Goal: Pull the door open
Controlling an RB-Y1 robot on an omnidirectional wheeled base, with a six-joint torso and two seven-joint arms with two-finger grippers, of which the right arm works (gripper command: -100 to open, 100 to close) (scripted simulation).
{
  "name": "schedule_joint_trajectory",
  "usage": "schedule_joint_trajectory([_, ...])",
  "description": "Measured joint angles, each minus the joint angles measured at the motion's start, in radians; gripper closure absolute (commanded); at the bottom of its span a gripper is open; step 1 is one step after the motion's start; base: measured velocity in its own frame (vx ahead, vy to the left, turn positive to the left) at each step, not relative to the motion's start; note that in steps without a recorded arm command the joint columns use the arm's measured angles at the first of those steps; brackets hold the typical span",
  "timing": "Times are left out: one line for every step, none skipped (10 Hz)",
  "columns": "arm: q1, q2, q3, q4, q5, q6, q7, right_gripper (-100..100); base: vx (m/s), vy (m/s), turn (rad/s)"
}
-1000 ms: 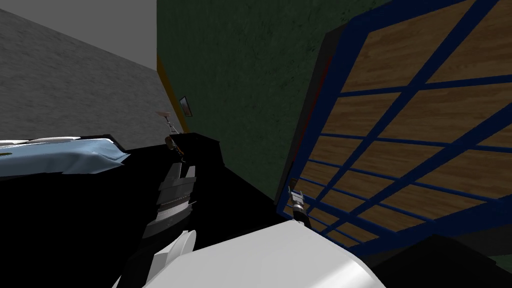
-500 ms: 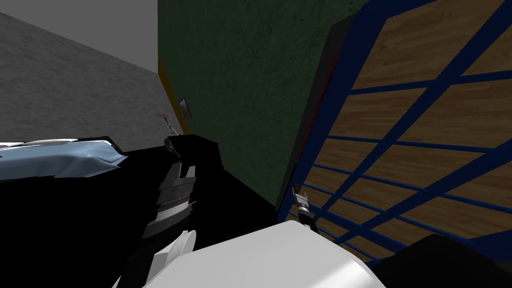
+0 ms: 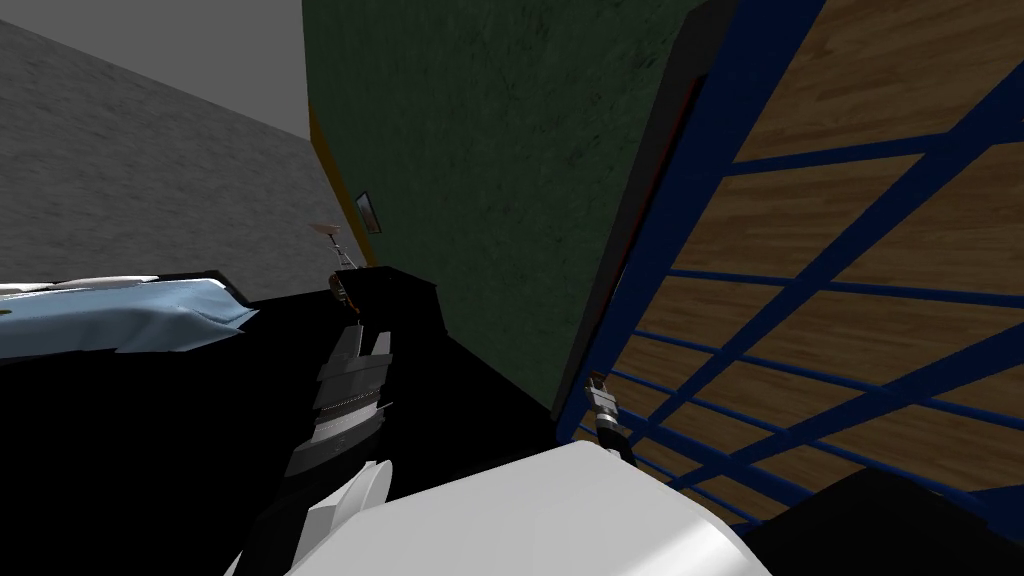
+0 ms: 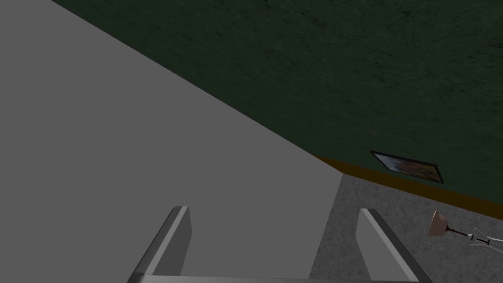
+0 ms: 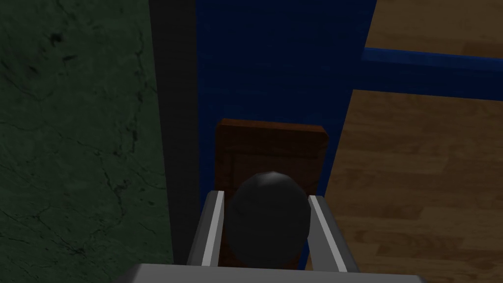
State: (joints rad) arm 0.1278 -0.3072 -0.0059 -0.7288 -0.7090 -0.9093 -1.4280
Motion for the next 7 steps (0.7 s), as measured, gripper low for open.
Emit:
schedule_joint_trajectory([0.0,0.001,0.001,0.0,0.0,0.001,0.0,100,0.0,0.0,0.0])
schedule_joint_trajectory([0.001,0.001,0.001,0.001,0.0,0.001,0.0,100,-0.122,0.003,0.058])
schedule_joint_trajectory([0.002,-0.004,0.008,-0.006,0.004,0.002,-0.005,100,-0.18,0.009,0.063])
schedule_joint_trajectory([0.006,-0.007,0.015,-0.017,0.008,0.004,-0.008,100,-0.226,0.029,0.058])
schedule_joint_trajectory([0.004,-0.011,0.026,-0.014,0.015,0.002,-0.017,100,-0.273,0.029,0.083])
schedule_joint_trajectory([0.006,-0.015,0.042,-0.016,0.024,0.0,-0.028,100,-0.241,0.022,0.071])
schedule_joint_trajectory([0.012,-0.019,0.059,-0.021,0.032,0.001,-0.04,100,-0.24,0.005,0.081])
